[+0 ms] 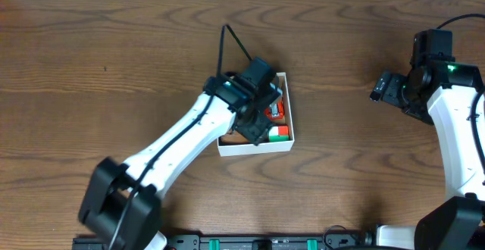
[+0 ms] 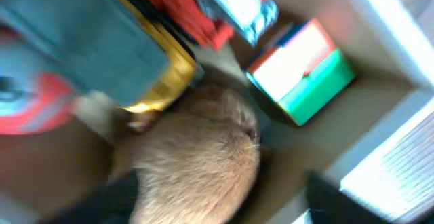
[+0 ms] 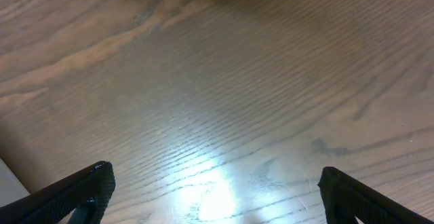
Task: Pack container
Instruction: 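Lift the left gripper out of the box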
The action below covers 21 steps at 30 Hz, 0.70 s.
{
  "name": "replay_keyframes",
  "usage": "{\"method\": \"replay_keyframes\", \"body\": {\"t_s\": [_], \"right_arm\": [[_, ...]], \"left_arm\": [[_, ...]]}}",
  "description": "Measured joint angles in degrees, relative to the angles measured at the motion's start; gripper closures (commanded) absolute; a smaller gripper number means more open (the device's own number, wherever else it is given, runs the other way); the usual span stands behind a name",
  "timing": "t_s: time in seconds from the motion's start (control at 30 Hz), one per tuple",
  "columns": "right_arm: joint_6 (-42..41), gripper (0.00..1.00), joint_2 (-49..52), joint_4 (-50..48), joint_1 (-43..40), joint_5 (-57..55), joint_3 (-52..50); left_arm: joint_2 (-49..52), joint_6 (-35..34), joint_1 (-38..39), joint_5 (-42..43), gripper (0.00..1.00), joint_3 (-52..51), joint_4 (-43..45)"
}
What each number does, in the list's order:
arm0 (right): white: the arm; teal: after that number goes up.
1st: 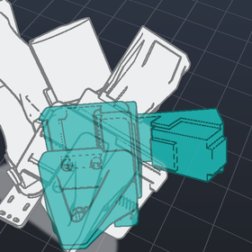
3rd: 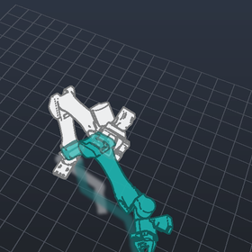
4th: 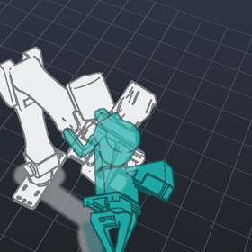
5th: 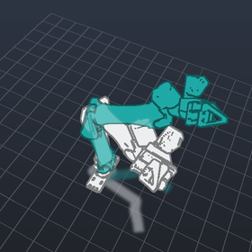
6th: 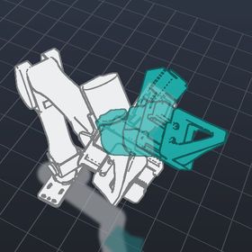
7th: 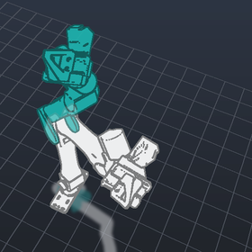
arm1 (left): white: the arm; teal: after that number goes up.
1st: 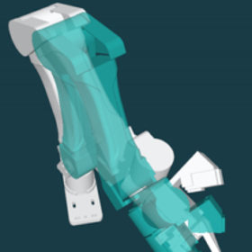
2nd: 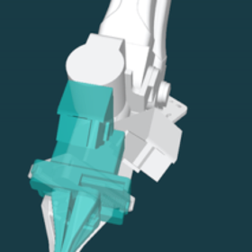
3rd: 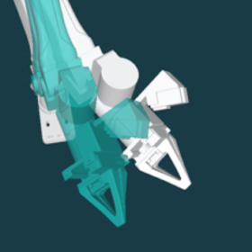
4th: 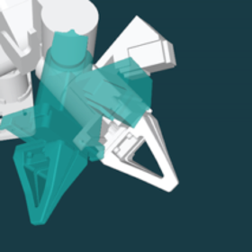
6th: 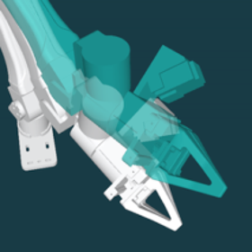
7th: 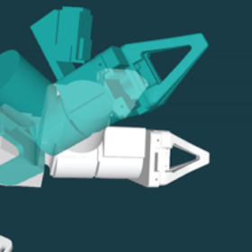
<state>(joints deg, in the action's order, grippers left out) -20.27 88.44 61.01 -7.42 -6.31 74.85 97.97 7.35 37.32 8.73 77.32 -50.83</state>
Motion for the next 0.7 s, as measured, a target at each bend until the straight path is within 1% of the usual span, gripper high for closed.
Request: {"method": "replay_keyframes", "body": {"t_s": [0.03,0.23,0.33,0.43,0.57,0.7], "right_arm": [[0.0,0.01,0.0,0.0,0.0,0.0,0.0],[0.4,0.01,0.0,-0.3,0.0,0.0,0.0],[0.9,0.01,0.0,-0.8,0.0,0.0,0.0],[2.2,0.01,0.0,-2.2,0.1,0.2,0.0],[4.4,0.01,0.0,-7.8,1.6,0.7,0.0],[7.1,0.01,0.0,-18.2,6.0,1.3,0.0]], "left_arm": [[-1.1,0.2,-0.1,-0.3,0.02,0.5,0.0],[-8.6,-0.1,-2.2,-3.1,0.02,1.6,-0.4],[-11.7,-0.4,-5.3,-5.4,0.02,1.6,-1.4],[-13.7,-2.1,-9.5,-8.0,0.02,1.6,-1.4],[-14.8,-5.0,-16.8,-11.1,0.02,1.6,1.9],[-14.5,-6.4,-23.2,-12.5,0.02,1.7,8.5]]}}
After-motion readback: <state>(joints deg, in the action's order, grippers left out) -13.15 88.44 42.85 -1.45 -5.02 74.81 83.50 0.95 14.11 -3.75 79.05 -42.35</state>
